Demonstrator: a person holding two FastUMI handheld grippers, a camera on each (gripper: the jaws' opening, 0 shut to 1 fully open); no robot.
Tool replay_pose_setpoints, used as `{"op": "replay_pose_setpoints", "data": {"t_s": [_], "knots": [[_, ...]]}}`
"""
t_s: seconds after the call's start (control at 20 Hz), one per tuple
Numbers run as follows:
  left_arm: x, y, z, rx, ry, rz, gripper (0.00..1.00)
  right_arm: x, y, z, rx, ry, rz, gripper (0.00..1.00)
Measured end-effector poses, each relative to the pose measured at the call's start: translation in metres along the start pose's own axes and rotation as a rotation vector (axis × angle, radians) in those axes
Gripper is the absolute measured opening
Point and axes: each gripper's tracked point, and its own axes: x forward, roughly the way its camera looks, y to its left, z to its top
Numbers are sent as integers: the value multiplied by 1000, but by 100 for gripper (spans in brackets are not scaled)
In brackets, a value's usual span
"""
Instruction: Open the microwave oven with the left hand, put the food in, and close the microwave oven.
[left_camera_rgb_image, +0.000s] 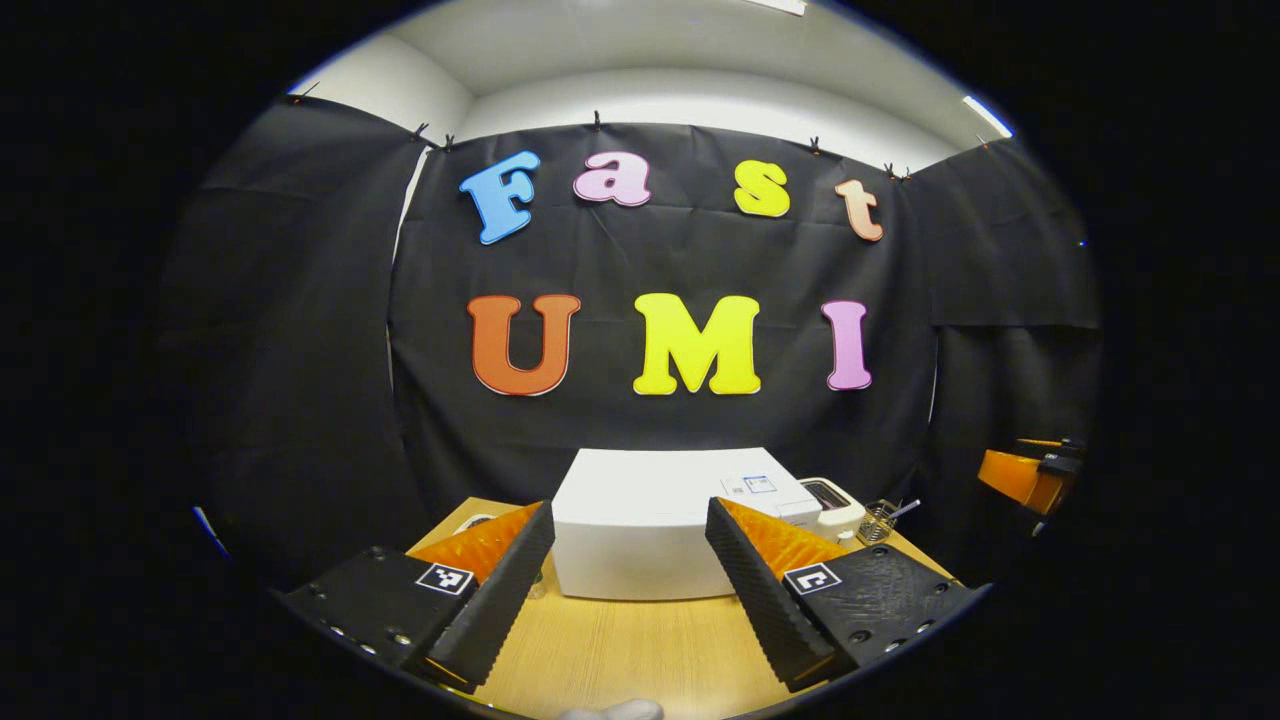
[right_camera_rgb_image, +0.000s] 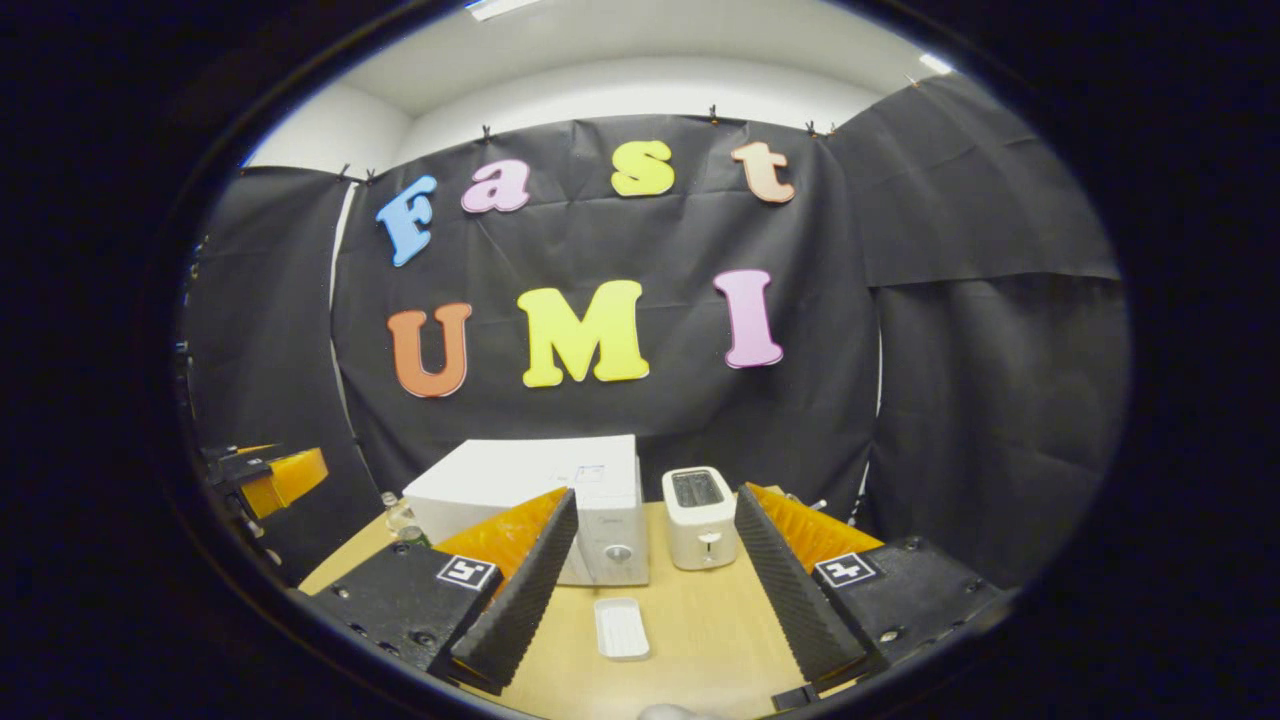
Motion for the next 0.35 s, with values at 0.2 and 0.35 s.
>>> {"op": "replay_pose_setpoints", "data": {"t_s": [0.2, 0.35], "knots": [[-4, 4, 10, 6, -16, -12, 97, -4, 1, 7, 6, -17, -20, 90], [-6, 7, 15, 6, -29, -16, 97, -6, 0, 11, -9, -32, -32, 100]]}}
